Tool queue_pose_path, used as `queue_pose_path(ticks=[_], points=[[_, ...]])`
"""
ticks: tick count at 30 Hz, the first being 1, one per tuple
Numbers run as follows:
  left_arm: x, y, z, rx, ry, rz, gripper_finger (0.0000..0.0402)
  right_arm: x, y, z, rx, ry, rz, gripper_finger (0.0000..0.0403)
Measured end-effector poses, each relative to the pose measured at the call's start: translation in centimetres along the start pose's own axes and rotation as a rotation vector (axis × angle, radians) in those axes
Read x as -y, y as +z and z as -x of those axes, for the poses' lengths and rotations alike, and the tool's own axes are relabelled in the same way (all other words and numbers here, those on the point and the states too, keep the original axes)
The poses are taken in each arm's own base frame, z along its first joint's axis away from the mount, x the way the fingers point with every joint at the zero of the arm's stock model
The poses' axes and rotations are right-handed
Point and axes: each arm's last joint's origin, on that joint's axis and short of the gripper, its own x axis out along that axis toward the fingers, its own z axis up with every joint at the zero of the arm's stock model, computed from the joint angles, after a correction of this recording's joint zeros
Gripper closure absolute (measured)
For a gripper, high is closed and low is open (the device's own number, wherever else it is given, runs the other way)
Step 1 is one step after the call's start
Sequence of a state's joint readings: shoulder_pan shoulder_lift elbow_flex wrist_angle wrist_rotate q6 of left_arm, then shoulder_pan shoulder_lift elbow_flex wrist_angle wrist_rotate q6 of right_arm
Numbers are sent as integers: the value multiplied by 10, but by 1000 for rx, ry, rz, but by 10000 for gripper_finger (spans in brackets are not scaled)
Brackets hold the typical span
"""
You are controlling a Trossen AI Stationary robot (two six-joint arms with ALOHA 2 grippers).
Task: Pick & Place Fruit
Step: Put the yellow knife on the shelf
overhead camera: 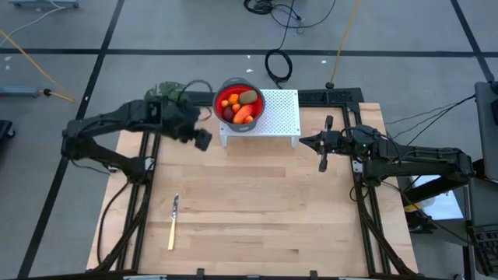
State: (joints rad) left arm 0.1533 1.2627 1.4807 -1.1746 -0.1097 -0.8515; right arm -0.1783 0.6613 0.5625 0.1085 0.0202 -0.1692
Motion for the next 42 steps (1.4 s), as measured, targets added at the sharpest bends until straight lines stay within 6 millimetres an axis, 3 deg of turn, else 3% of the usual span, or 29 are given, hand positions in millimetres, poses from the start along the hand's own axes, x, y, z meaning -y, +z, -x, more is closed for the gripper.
queue_pose_path(ticks=[8, 15, 29, 34, 42], points=[[18, -50, -6, -187, 95, 88, 163, 0, 0, 0, 0, 1, 0, 403], [22, -100, -25, -275, 169, 141, 163, 0, 0, 0, -6, 2, 0, 403], [5, -187, -62, -406, 300, 297, 163, -1, -1, 0, -7, 30, 0, 403], [-7, -211, -67, -433, 379, 379, 163, -2, -1, 0, -3, 54, 0, 403], [-18, -244, -78, -448, 360, 486, 163, -2, -1, 0, -3, 55, 0, 403]])
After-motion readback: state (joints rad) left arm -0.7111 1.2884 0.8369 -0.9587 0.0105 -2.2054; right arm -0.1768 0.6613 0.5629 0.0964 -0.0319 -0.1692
